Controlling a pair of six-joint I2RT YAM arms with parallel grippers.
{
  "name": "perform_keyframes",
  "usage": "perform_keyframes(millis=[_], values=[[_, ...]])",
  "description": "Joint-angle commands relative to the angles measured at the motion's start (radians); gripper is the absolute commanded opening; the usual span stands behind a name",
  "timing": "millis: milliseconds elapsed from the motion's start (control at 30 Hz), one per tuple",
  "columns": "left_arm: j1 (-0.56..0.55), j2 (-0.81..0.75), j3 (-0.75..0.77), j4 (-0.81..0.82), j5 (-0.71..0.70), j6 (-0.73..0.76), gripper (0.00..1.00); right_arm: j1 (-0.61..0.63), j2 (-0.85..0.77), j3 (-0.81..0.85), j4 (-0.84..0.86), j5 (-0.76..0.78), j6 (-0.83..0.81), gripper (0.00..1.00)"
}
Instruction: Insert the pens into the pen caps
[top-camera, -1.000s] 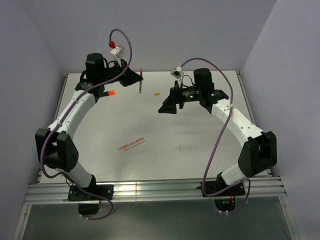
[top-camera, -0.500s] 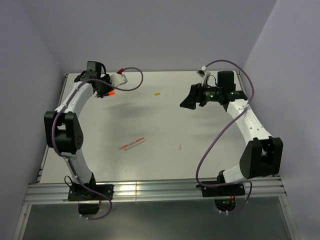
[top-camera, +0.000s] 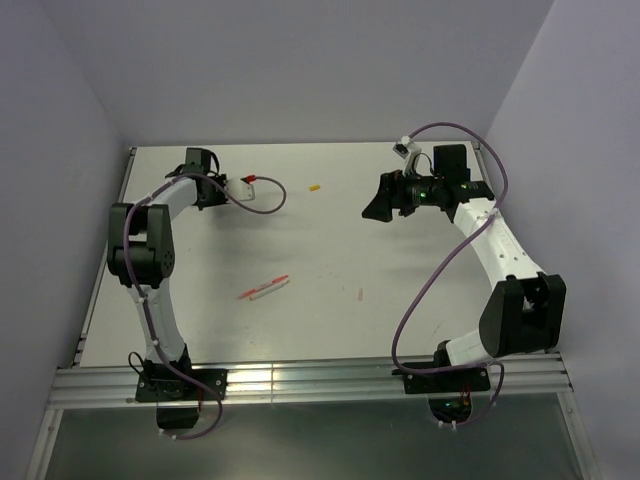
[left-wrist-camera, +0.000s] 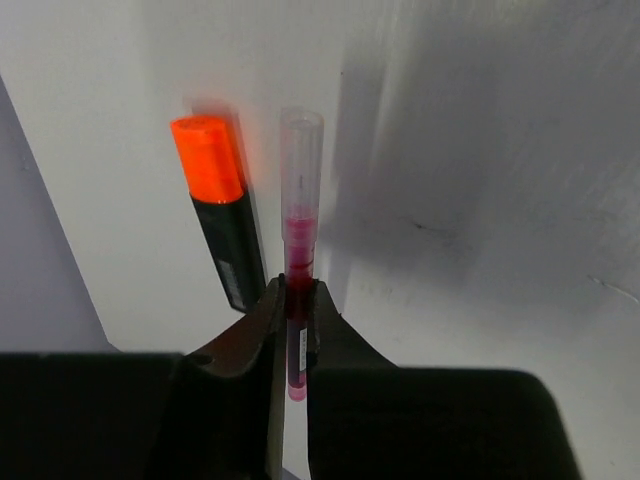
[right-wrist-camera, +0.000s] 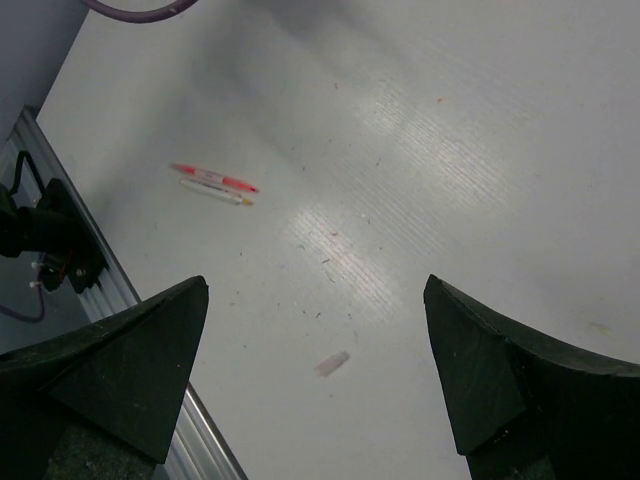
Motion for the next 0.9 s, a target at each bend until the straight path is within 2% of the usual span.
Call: perform_keyframes(millis=[0, 500, 867], values=[[0.001, 0.031, 0.067, 0.041, 0.015, 0.049, 0.11, -0.003, -0.004, 0.034, -0.017, 0.013, -0.031, 0.96], [-0.003, 0.183, 0.174, 0.041, -0.014, 0.054, 0.11, -0.003, 0.033, 0.083, -0.065, 0.027, -0.06, 0.96], [-0.003, 0.206, 0.179, -0.023, -0.023, 0.037, 0.2, -0.003, 0.033, 0.083, -0.074, 0.046, -0.077, 0.96]])
